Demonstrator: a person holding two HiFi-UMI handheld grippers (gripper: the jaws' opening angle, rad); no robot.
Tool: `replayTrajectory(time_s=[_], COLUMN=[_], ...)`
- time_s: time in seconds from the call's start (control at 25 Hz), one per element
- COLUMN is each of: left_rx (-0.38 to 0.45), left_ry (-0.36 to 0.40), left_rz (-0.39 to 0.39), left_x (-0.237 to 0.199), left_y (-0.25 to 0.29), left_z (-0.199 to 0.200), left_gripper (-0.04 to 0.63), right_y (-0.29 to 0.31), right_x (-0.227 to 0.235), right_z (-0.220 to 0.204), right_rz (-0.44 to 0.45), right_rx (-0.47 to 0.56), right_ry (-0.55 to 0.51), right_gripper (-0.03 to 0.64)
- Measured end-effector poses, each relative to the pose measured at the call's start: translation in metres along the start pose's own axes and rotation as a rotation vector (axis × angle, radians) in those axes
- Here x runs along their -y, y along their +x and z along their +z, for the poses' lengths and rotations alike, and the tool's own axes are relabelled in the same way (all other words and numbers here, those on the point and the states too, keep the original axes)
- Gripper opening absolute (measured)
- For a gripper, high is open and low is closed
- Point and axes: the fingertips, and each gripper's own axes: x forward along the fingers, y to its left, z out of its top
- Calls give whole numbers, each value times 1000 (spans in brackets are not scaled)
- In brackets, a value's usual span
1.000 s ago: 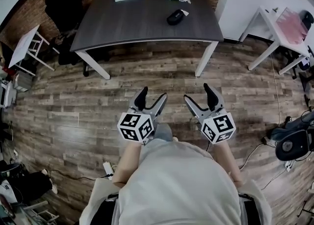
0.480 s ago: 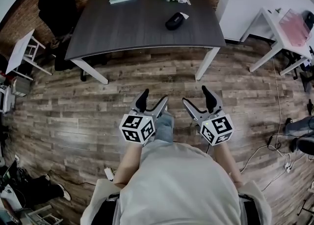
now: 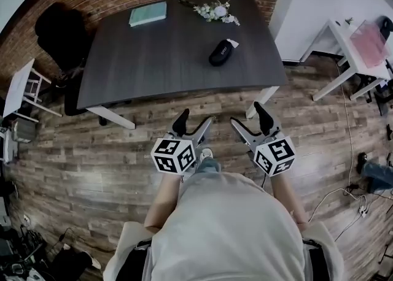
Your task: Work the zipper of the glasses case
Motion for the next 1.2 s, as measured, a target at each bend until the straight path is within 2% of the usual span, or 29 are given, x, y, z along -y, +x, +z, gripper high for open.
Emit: replayTrajectory(time_s=[0.24, 0.56, 0.96, 1.2], left_rx=[-39, -110, -209, -273], left_ry=[18, 17, -61, -110], left_rz=[-51, -96, -138, -159], left_x=[-47, -95, -121, -137], left_y=[58, 122, 213, 277], left_z=[34, 49, 45, 35], left_gripper=[333, 333, 333, 333], right_y=[68, 129, 159, 197], right_x=[37, 82, 135, 185], right_z=[20, 28, 9, 8], right_rz=[-38, -100, -133, -101], right_rx=[16, 25, -50, -62], right_ry=[0, 28, 79, 64], right_gripper=[348, 348, 347, 347])
